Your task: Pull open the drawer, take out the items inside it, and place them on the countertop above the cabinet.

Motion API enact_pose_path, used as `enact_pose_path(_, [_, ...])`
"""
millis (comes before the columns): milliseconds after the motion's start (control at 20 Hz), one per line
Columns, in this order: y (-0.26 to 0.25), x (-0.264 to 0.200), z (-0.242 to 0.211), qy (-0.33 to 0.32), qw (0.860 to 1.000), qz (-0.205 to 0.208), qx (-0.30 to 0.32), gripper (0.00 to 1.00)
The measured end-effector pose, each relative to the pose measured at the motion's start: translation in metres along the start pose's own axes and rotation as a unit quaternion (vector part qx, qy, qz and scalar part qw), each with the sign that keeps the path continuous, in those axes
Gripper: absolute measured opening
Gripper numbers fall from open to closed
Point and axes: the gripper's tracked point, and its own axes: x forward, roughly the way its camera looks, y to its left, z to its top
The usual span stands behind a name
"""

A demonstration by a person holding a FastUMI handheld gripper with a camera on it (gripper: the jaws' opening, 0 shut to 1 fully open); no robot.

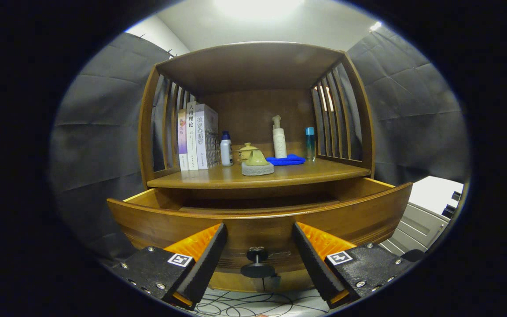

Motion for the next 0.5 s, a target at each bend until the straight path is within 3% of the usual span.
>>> enact_pose_path(500, [0.002,0.072,0.0,-0.002,1.0,-0.002,-0.026,0.95])
